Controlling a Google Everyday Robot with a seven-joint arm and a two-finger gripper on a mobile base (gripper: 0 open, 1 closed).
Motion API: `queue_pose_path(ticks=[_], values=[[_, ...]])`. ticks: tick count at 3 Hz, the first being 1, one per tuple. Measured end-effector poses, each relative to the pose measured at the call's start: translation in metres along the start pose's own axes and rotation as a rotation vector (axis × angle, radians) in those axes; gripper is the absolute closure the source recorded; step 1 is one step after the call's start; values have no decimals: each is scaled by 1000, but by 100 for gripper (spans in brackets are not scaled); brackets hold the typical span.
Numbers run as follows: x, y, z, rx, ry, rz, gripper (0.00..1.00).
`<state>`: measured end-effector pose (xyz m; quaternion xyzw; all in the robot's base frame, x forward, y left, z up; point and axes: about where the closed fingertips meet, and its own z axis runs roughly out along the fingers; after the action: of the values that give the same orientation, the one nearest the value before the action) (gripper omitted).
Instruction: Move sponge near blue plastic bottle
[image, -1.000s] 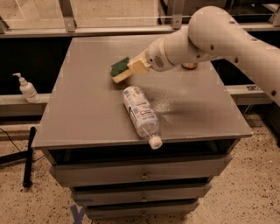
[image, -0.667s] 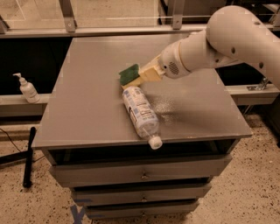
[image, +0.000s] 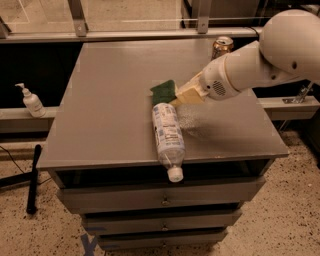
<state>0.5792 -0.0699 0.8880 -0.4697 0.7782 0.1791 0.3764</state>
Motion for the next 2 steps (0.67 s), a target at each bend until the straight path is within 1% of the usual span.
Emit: queue_pose_path(ticks=[1, 2], values=[[11, -2, -7, 13, 17, 10, 100], [21, -2, -10, 23, 28, 38, 83]])
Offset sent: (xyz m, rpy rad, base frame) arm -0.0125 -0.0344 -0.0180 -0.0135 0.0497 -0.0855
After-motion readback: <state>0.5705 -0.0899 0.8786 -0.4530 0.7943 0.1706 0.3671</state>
